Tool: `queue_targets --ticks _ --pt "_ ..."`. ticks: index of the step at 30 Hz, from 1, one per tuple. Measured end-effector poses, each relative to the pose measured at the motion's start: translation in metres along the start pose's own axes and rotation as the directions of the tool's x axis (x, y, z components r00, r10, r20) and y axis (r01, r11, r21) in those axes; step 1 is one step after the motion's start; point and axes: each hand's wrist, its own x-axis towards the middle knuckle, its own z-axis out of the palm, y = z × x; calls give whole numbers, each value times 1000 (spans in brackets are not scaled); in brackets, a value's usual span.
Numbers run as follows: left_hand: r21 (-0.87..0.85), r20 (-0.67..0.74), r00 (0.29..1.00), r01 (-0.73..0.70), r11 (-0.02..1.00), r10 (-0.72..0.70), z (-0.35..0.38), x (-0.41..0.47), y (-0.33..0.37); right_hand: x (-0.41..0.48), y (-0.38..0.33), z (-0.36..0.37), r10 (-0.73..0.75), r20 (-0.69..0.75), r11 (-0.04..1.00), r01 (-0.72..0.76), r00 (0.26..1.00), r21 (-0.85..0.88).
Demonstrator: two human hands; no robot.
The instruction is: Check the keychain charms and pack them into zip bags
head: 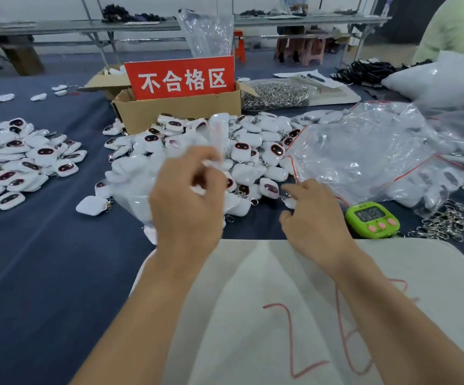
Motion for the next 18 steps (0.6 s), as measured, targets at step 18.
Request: queue_targets --ticks 18 --pt "129 246 967 28 991 -60 10 -9 -18 -13 7 -21 28 -18 995 -27 999 92"
